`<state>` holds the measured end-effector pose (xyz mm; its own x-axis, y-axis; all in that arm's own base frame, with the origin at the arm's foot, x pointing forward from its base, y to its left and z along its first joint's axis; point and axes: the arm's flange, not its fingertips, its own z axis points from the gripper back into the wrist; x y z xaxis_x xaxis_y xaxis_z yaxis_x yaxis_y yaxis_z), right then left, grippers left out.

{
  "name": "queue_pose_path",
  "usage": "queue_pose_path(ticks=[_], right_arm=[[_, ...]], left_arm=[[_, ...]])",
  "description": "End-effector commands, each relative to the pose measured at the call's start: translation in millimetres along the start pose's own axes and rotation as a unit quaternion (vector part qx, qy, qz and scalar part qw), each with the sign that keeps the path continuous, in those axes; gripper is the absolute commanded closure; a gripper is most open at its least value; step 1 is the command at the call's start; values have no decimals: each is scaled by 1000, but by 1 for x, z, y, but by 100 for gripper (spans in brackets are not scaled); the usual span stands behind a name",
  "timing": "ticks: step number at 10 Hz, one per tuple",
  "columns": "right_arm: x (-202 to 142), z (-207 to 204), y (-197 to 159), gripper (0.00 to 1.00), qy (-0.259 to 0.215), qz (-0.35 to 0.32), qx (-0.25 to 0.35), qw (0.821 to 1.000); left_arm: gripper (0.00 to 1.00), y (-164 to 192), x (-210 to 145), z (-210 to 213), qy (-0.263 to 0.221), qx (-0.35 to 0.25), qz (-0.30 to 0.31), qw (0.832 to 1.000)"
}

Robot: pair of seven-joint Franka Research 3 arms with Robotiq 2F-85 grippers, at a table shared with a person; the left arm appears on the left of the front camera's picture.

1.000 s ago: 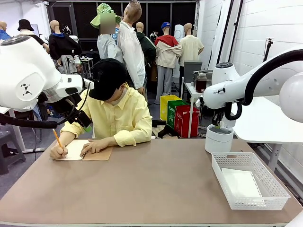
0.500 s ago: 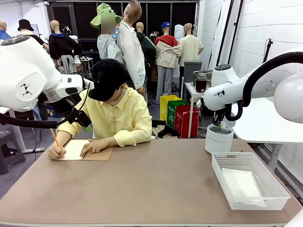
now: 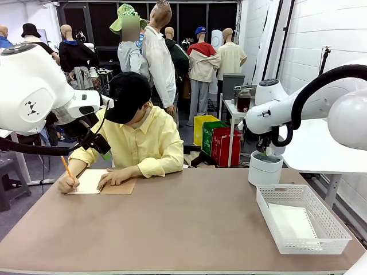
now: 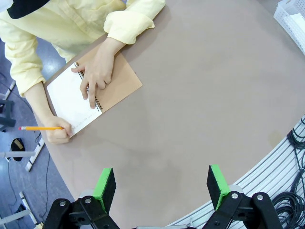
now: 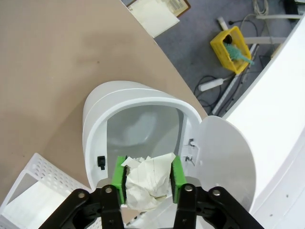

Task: Sort the paper based on its condition.
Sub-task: If a person hands you a paper, place it in the Organizing basket , and if it's crumpled, put it in the Trash can.

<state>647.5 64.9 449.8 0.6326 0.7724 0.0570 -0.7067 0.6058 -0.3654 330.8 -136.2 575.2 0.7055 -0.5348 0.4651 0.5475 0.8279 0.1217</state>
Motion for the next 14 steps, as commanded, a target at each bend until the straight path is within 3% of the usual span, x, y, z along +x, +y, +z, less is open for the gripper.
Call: queue_pose_path(ticks=[1, 9, 14], right_arm=[[5, 2, -1, 0, 14, -8, -16, 1000], [6, 23, 15, 0, -2, -6, 15, 1000], [9, 23, 12, 0, -4, 7, 3, 1000]], left_arm=[[0, 1, -1, -1, -5, -2, 1, 1000], [0, 1, -1, -1, -5, -2, 1, 1000], [0, 1, -1, -1, -5, -2, 1, 1000]])
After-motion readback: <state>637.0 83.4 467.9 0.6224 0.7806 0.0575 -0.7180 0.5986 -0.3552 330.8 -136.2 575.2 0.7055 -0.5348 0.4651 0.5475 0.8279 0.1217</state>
